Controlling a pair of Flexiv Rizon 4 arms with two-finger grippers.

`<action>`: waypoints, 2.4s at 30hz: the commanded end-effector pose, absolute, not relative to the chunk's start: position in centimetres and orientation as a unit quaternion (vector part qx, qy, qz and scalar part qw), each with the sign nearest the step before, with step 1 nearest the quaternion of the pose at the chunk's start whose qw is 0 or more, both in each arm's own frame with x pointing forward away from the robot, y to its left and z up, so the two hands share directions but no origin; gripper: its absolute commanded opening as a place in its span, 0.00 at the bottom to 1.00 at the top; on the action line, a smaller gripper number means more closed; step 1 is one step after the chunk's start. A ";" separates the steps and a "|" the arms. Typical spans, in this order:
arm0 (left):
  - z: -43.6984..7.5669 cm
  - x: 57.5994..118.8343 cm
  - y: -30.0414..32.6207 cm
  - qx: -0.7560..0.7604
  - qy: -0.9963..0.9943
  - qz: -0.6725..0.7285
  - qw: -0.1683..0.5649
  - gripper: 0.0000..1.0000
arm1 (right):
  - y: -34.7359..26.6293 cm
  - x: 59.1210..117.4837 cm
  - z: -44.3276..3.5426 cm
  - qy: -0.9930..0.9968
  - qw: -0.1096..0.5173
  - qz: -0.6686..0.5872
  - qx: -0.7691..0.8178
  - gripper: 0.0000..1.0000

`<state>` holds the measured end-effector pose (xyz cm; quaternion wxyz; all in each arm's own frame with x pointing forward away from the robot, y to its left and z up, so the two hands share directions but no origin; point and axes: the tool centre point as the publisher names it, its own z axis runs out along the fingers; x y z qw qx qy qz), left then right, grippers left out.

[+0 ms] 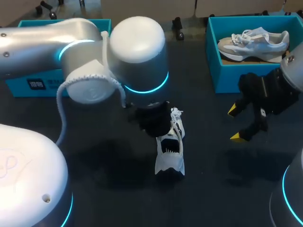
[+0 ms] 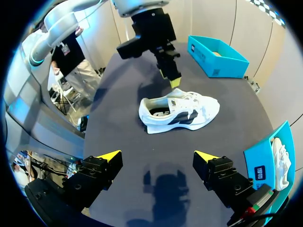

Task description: Take the shoe out of the shoebox, open the shoe tongue, remove and reinsert the insole, then place the shoe into the shoebox

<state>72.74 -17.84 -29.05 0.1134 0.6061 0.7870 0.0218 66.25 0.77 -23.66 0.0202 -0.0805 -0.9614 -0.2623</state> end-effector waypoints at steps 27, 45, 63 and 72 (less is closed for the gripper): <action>-25.4 71.2 -17.7 0.317 0.948 0.020 0.024 1.00 | 0.8 66.2 -23.8 -0.961 0.019 -0.262 -0.081 1.00; -27.4 68.1 -17.7 -0.023 0.993 -0.099 -0.055 1.00 | 0.8 66.2 -23.8 -0.961 0.019 -0.262 -0.081 1.00; -28.1 67.3 -17.6 -0.020 0.996 -0.087 -0.019 1.00 | 0.8 66.2 -23.8 -0.961 0.019 -0.262 -0.081 1.00; -29.0 65.7 -17.4 0.011 0.996 -0.085 -0.001 1.00 | 0.8 66.2 -23.8 -0.961 0.019 -0.262 -0.081 1.00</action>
